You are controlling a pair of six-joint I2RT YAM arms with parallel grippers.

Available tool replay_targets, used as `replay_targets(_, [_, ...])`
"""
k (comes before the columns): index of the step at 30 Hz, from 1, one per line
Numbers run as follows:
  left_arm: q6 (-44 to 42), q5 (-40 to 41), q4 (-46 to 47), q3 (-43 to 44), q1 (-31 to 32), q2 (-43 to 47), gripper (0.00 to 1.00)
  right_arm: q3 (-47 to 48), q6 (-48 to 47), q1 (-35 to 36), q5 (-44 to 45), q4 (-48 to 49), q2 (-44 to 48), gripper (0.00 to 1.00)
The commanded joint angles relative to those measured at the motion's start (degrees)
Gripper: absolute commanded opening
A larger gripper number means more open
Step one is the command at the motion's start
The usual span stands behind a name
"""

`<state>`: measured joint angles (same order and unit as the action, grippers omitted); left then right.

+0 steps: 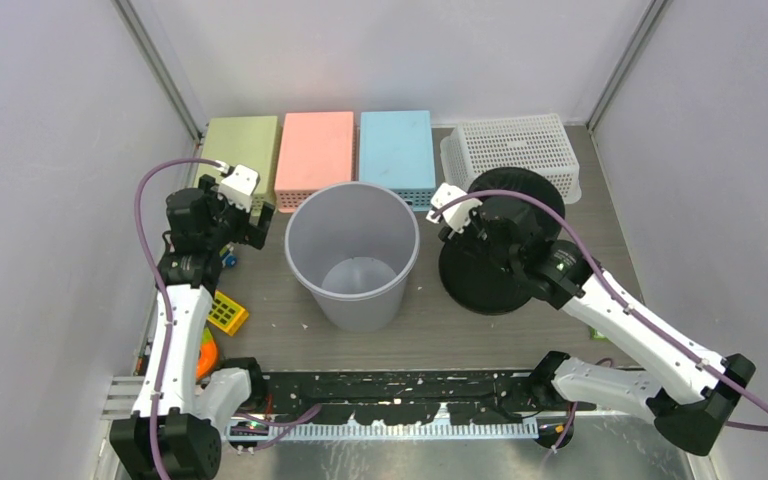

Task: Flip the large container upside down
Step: Move the container to the center of the board.

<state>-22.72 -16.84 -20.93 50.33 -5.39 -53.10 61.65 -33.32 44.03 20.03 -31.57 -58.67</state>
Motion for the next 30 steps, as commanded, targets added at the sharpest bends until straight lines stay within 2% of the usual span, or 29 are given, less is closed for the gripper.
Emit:
replay_targets(1, [0.8, -2.5, 1.0, 0.3, -0.5, 0.2, 1.00, -1.1, 0.9, -2.4, 1.4, -3.8, 2.8, 0.61])
replay_targets(13, [0.8, -2.5, 1.0, 0.2, -0.4, 0.5, 1.00, -2.4, 0.8, -7.6, 2.9, -10.8, 10.2, 0.61])
replay_targets(30, [0.9, -2.8, 0.8, 0.1, -0.5, 0.8, 1.00, -3.2, -4.3, -24.3, -0.8, -14.3, 12.0, 0.61])
